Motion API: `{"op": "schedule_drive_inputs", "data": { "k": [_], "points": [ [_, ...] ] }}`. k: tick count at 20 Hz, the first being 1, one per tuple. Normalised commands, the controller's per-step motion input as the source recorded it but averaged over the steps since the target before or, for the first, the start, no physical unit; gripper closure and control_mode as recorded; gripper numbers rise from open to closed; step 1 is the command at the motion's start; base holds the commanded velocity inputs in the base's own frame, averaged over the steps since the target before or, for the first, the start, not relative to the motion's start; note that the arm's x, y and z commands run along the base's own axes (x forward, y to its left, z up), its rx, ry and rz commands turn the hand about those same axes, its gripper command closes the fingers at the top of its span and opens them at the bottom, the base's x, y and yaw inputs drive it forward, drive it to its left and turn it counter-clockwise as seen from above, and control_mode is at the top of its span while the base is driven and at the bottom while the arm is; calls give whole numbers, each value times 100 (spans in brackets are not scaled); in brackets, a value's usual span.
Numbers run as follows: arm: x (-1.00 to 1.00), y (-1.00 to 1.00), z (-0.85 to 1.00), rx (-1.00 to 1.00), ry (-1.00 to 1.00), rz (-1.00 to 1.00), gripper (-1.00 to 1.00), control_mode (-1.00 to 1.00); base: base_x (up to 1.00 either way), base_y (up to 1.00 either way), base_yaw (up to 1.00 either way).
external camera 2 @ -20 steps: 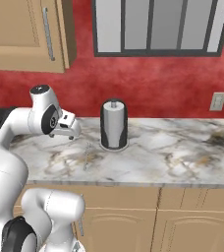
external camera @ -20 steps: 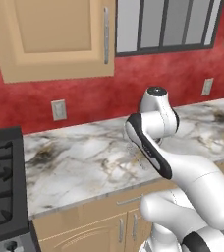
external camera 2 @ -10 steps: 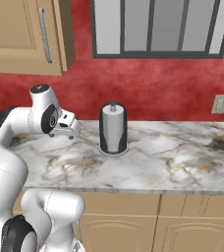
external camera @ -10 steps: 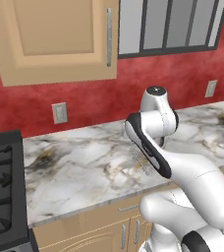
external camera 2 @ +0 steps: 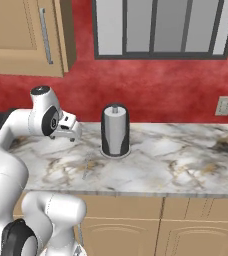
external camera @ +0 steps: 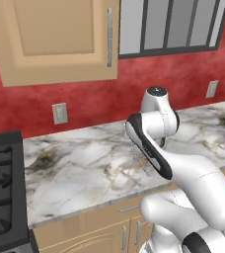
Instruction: Organize the utensils by type. Pick up the wooden spoons from the counter and place them in the open cabinet. Then pick up the metallic utensils from the counter and place them in the open drawer.
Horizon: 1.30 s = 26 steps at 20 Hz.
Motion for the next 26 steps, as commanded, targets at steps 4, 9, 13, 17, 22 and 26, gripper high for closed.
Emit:
{"op": "schedule_drive_inputs", "data": {
  "k": [4, 9, 13, 17, 22, 26],
  "points": [
    [0, 0, 0, 0, 0, 0, -100, 100, 0, 0, 0],
    [12, -11, -8, 0, 6, 0, -100, -100, 9, -5, 0],
    [25, -36, -31, 0, 11, 0, -100, -100, 0, 0, 0],
    [13, -30, -39, -1, 2, 4, -100, -100, 0, 0, 0],
    [15, -5, -46, -7, 4, 12, -100, -100, 0, 0, 0],
    [3, 0, -56, -11, 6, 16, -100, -100, 0, 0, 0]
  ]
}}
